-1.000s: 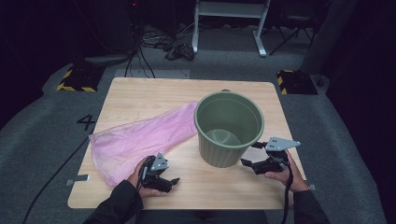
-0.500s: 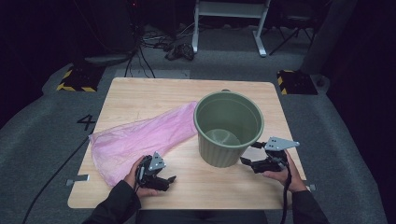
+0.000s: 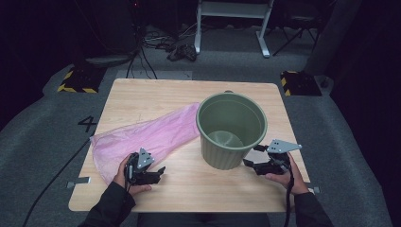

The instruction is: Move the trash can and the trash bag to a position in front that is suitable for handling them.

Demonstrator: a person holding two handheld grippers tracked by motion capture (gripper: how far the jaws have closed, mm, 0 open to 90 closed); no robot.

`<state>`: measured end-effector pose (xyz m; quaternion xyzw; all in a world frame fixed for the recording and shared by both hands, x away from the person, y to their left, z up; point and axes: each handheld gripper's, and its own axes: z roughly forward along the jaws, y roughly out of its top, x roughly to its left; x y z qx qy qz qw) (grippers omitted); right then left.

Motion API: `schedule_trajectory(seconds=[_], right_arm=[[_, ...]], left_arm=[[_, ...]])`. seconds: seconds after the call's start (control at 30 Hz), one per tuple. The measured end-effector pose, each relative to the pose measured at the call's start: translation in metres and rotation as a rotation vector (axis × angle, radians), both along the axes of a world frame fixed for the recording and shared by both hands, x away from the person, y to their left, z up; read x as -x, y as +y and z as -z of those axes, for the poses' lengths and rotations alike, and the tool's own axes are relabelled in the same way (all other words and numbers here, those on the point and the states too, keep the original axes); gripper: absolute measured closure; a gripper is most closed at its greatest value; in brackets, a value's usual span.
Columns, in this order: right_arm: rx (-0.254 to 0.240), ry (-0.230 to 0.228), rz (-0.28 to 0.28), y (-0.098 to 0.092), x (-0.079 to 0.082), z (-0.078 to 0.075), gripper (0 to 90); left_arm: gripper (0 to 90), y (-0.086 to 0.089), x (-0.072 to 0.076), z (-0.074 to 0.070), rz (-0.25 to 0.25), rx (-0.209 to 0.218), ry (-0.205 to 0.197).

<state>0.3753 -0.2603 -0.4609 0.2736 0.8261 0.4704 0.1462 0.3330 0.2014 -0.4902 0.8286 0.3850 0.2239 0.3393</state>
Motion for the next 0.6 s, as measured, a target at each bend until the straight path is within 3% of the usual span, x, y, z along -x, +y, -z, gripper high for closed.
schedule_trajectory(seconds=[0.17, 0.2, 0.33, 0.53, 0.6], right_arm=[[0.003, 0.001, 0.002, -0.001, 0.001, 0.001, 24.6], [0.004, 0.002, 0.003, -0.002, 0.002, 0.001, 24.6], [0.001, 0.010, 0.010, -0.007, 0.003, 0.003, 24.6], [0.010, 0.021, 0.025, -0.020, 0.005, 0.007, 24.7], [0.011, 0.020, 0.030, -0.022, 0.006, 0.007, 24.7]], left_arm=[[36.1, 0.011, -0.007, 0.001, -0.084, -0.032, 0.010], [38.3, 0.015, -0.008, 0.000, -0.086, -0.022, 0.020], [37.0, 0.031, -0.006, -0.006, -0.122, 0.002, 0.025], [28.8, 0.050, 0.011, -0.014, -0.140, -0.036, 0.022], [27.1, 0.063, 0.020, -0.017, -0.150, -0.015, 0.021]])
